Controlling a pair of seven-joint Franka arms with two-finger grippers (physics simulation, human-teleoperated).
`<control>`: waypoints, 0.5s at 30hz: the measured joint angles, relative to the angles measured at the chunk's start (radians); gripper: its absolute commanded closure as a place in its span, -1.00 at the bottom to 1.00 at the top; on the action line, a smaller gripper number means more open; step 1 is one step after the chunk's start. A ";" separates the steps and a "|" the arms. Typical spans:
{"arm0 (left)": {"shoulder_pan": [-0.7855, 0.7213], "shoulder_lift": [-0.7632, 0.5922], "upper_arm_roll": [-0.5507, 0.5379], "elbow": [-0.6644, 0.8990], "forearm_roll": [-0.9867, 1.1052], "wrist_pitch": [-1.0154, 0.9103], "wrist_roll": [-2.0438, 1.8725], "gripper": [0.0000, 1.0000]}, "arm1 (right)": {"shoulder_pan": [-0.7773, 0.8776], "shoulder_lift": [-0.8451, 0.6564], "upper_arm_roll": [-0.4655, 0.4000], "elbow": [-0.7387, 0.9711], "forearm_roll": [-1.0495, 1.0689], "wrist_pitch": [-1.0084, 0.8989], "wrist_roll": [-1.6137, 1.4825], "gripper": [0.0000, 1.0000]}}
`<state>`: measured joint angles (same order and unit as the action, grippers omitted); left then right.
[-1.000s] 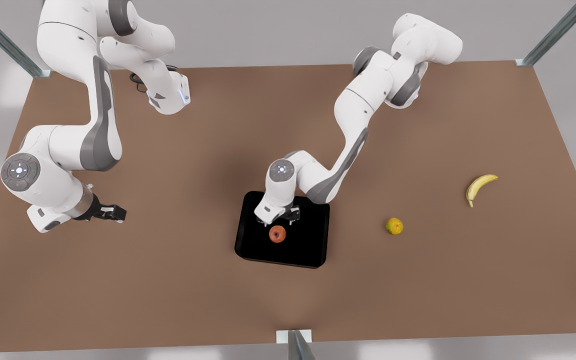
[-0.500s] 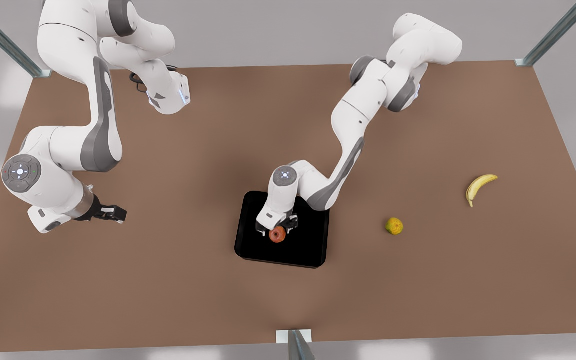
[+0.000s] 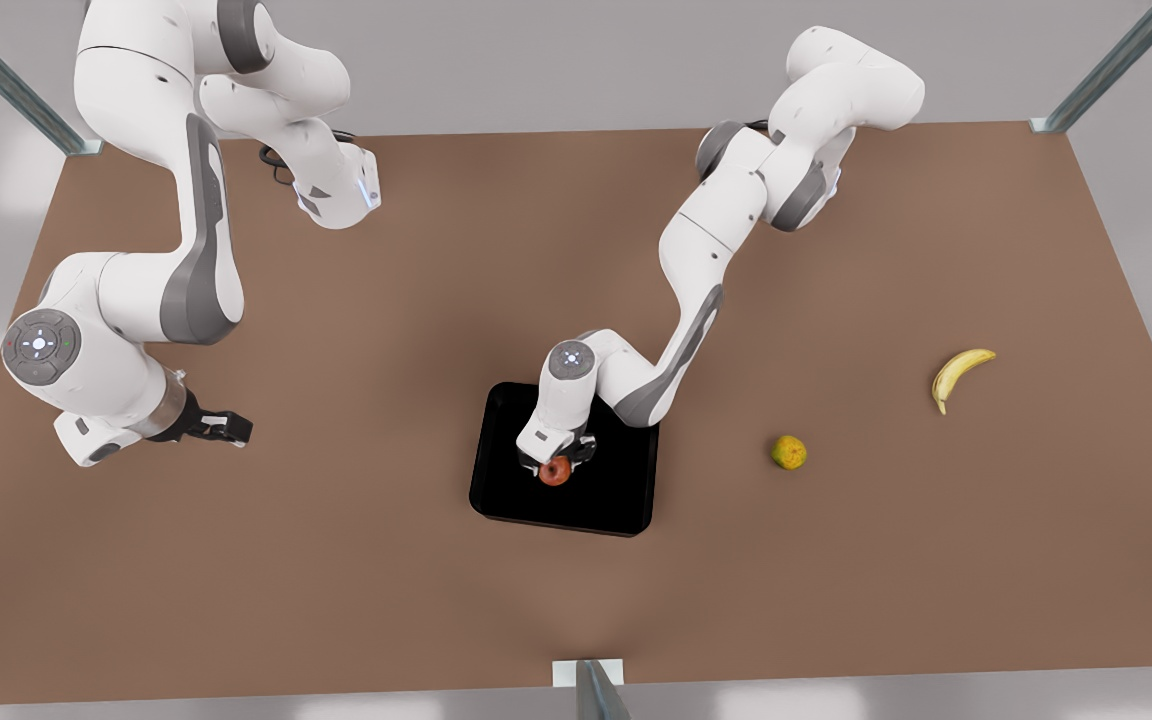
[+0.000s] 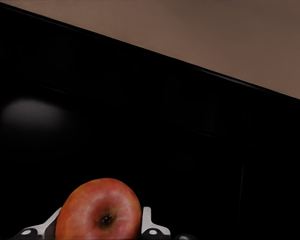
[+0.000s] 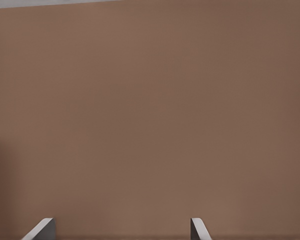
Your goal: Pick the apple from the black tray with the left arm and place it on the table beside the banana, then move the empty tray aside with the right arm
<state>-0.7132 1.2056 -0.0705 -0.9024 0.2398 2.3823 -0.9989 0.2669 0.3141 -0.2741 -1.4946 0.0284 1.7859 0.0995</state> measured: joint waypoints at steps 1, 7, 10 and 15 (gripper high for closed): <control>0.000 -0.002 -0.001 0.000 0.000 -0.008 0.001 -0.44 | 0.000 0.000 0.000 0.000 0.000 0.000 0.000 -1.00; -0.013 -0.131 -0.032 -0.002 -0.005 -0.160 0.009 -0.44 | 0.000 0.000 0.001 0.005 0.001 0.000 0.001 -1.00; 0.062 -0.231 -0.045 -0.001 -0.028 -0.301 0.012 -0.44 | 0.006 0.002 0.036 0.041 0.004 -0.013 0.006 -1.00; 0.398 -0.243 -0.075 -0.004 -0.064 -0.457 0.056 -0.47 | 0.019 0.000 0.238 0.071 0.002 -0.056 0.076 -1.00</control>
<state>-0.3150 0.9628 -0.1458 -0.9065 0.1760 1.9255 -0.9432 0.2855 0.3145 -0.0359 -1.4233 0.0305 1.7295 0.1760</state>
